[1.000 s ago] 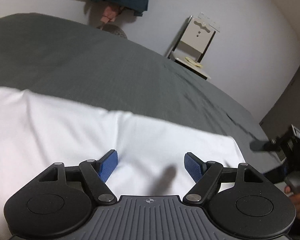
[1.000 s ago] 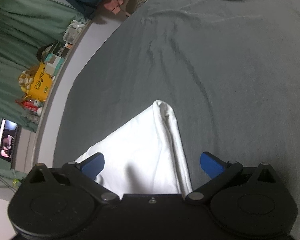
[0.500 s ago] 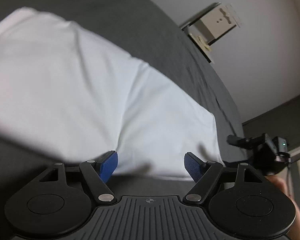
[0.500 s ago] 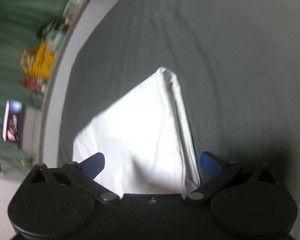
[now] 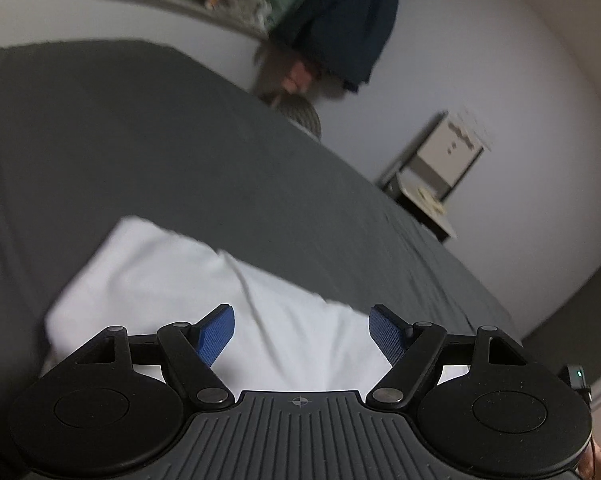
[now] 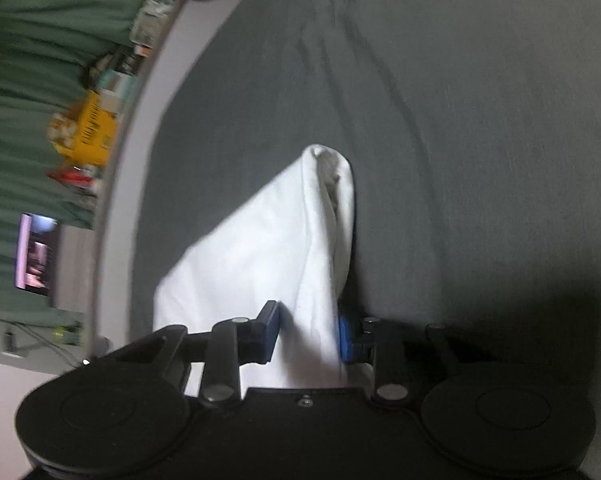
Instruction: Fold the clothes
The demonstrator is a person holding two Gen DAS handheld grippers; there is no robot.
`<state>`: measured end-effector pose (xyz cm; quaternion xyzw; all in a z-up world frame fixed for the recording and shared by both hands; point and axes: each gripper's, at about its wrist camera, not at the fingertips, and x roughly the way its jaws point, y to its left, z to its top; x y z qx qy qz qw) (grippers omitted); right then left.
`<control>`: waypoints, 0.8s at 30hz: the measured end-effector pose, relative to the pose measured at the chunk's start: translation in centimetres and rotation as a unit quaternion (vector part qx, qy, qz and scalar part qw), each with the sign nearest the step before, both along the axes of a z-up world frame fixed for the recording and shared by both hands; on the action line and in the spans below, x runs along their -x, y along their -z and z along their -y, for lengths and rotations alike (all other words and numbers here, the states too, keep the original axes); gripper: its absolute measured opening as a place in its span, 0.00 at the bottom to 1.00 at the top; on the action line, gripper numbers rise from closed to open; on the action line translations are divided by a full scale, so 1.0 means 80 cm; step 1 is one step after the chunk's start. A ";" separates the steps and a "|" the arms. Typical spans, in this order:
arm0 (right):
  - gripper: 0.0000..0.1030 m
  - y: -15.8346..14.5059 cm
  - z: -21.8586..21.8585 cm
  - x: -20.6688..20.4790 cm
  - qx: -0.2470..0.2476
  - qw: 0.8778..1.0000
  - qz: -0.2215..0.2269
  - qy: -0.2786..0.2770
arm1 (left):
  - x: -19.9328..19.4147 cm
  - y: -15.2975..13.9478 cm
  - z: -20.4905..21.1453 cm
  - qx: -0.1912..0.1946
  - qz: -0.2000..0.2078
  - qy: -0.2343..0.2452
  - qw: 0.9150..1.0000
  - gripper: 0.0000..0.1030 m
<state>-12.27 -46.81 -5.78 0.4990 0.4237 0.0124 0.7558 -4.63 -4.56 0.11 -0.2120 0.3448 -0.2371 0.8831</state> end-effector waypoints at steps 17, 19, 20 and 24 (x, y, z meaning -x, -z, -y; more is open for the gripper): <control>0.16 -0.142 -0.119 -0.043 0.137 0.975 0.136 -0.105 | -0.041 -0.004 -0.054 0.062 0.016 -0.089 0.994 0.75; 0.15 -0.166 -0.143 -0.059 0.142 0.969 0.158 -0.124 | -0.043 -0.002 -0.067 0.075 0.018 -0.103 0.992 0.75; 0.15 -0.175 -0.154 -0.070 0.139 0.968 0.161 -0.134 | -0.044 -0.002 -0.073 0.082 0.019 -0.111 0.990 0.75; 0.15 -0.198 -0.199 -0.120 0.134 0.964 0.149 -0.172 | -0.049 0.006 -0.092 0.113 0.018 -0.132 0.985 0.75</control>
